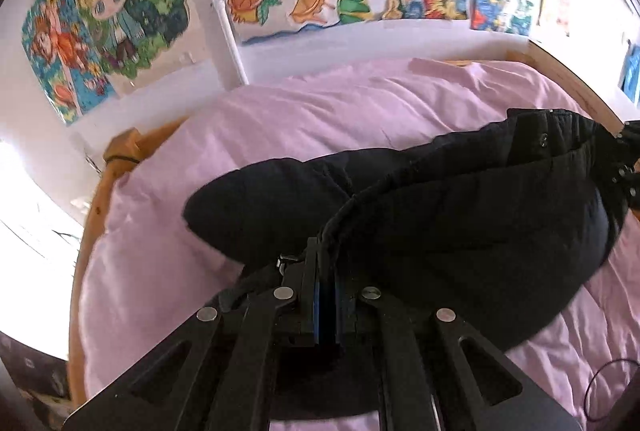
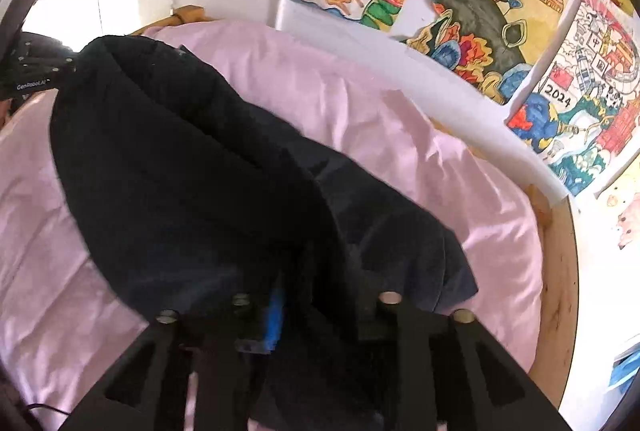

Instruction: Fold large clothes

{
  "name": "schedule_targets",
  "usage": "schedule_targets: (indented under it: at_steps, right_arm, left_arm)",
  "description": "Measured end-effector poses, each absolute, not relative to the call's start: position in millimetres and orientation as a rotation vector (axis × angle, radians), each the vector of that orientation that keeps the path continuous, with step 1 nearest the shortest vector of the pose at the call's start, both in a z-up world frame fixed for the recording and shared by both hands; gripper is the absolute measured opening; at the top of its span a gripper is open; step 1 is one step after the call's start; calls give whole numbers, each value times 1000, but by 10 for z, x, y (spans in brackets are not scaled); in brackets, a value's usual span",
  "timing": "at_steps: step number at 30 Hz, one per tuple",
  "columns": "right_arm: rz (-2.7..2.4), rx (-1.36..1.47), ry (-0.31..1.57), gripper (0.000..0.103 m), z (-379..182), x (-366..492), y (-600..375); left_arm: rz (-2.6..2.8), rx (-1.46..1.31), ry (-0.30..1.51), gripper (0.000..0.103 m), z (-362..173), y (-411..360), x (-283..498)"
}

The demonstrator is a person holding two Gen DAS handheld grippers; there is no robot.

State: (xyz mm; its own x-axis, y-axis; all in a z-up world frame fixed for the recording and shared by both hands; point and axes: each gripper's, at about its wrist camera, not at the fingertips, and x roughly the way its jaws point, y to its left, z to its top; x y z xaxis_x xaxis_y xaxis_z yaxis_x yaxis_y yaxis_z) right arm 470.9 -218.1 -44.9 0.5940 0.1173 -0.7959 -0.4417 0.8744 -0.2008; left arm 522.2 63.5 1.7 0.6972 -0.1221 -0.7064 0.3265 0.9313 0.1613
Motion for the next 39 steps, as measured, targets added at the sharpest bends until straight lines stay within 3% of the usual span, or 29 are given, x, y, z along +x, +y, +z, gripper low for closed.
schedule_targets:
  at_steps: [4,12,16,19,25,28,30,33,34,39]
  right_arm:
    - [302,-371,797,50,-617,4793,-2279]
    - [352,-118,779,59,-828,4978,-2585]
    - [382,-104,712,61,-734,4884,-2645]
    - [324,-155,631,81,-584,4776,-2693]
    - [109,-159,576,83,-468,4794,-2886]
    - [62,-127,588,83,-512,4857,-2968]
    - [45,-110,615,83,-586,4931,-2988]
    - [7,-139,627,83,-700,5000,-2969]
    - [0,-140,630,83,-737,5019,-2958]
    - [-19,-109,643,89,-875,5115,-3018]
  left_arm:
    - [-279,227,773,5,-130,722,5405]
    - [-351,128,849,6,-327,788,5634]
    - [-423,7,828,9,-152,993,5602]
    - [-439,35,809,11,18,1045,5541]
    - [-379,135,740,19,110,977,5318]
    - [-370,137,700,36,129,1060,5235]
    - [-314,144,663,59,194,1154,5208]
    - [-301,83,632,69,323,1314,5206]
    - [-312,67,688,69,346,1353,5190]
    - [-191,69,570,71,434,1379,4962]
